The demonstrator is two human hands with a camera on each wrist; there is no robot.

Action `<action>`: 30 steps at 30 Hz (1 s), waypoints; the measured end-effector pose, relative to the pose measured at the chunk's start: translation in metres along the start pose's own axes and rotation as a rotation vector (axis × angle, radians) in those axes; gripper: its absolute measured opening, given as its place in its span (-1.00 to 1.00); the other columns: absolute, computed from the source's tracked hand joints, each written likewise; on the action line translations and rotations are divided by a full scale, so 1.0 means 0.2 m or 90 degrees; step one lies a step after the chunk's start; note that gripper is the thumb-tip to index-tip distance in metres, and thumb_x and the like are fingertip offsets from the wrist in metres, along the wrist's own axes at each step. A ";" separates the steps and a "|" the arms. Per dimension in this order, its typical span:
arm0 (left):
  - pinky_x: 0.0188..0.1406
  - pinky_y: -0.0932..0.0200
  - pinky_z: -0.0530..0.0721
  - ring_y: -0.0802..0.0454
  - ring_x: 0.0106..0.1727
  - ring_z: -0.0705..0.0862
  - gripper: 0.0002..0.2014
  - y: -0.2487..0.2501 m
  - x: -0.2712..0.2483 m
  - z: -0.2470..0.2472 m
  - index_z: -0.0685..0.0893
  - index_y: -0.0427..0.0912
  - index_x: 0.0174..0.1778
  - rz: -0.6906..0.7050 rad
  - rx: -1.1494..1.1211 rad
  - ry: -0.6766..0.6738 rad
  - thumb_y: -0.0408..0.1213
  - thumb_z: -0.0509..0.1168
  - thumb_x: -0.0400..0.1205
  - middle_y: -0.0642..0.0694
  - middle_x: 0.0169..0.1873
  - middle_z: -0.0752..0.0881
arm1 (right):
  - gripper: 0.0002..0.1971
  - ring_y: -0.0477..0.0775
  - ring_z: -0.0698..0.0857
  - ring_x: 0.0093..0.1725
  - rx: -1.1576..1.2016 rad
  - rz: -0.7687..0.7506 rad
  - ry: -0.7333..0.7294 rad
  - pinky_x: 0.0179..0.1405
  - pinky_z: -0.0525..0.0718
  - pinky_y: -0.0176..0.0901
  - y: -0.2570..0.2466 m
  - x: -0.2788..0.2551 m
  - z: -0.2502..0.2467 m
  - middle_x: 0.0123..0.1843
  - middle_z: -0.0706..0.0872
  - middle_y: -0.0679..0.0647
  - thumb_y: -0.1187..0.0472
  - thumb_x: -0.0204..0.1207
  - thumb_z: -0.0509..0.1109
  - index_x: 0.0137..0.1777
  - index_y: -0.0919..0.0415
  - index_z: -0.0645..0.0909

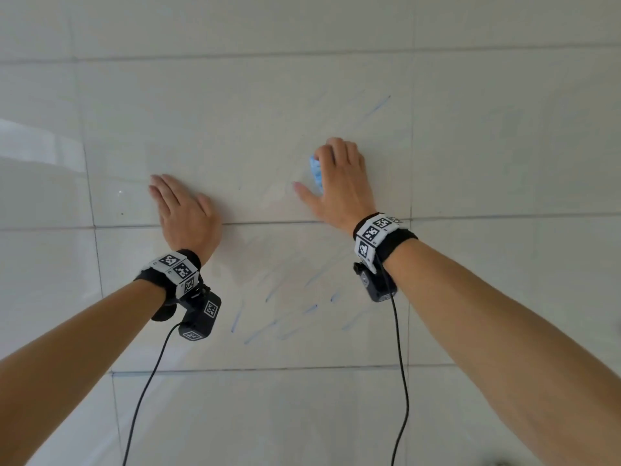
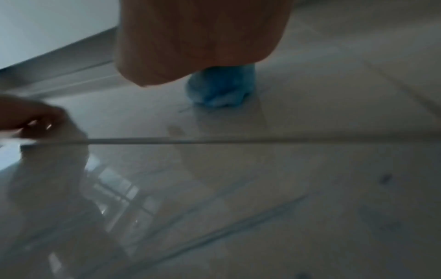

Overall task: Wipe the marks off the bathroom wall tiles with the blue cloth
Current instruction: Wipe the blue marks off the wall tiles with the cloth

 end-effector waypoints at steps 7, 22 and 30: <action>0.82 -0.07 -0.12 -0.37 0.85 -0.09 -0.28 0.03 -0.03 0.01 -0.10 -0.52 0.80 0.005 0.012 0.021 -0.18 -0.01 0.83 -0.47 0.81 -0.07 | -0.52 0.39 0.49 0.26 -0.136 0.002 -0.097 0.15 0.55 0.22 0.08 -0.15 -0.07 0.56 0.42 0.34 0.17 0.42 0.43 0.37 0.17 0.53; 0.83 -0.18 0.14 -0.31 0.85 0.06 -0.38 -0.06 -0.02 -0.06 0.03 -0.45 0.81 0.090 0.059 -0.017 -0.31 0.00 0.83 -0.40 0.82 0.09 | -0.48 0.29 0.59 0.40 0.088 0.284 0.225 0.41 0.56 -0.09 0.59 0.41 -0.35 0.51 0.56 0.22 0.37 0.50 0.32 0.49 0.20 0.64; 0.78 -0.19 0.27 -0.25 0.85 0.12 -0.37 -0.12 -0.01 -0.12 0.12 -0.34 0.82 0.149 0.070 -0.020 -0.40 0.04 0.77 -0.30 0.82 0.17 | -0.65 0.35 0.59 0.48 0.082 0.042 0.165 0.56 0.51 0.00 0.27 0.26 -0.08 0.53 0.63 0.27 0.30 0.64 0.39 0.41 0.18 0.74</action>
Point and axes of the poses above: each hand's wrist, its own x-axis towards the middle knuckle, its own z-axis out of the palm, y = z × x, the point moved 4 cm from there along x, towards the middle knuckle
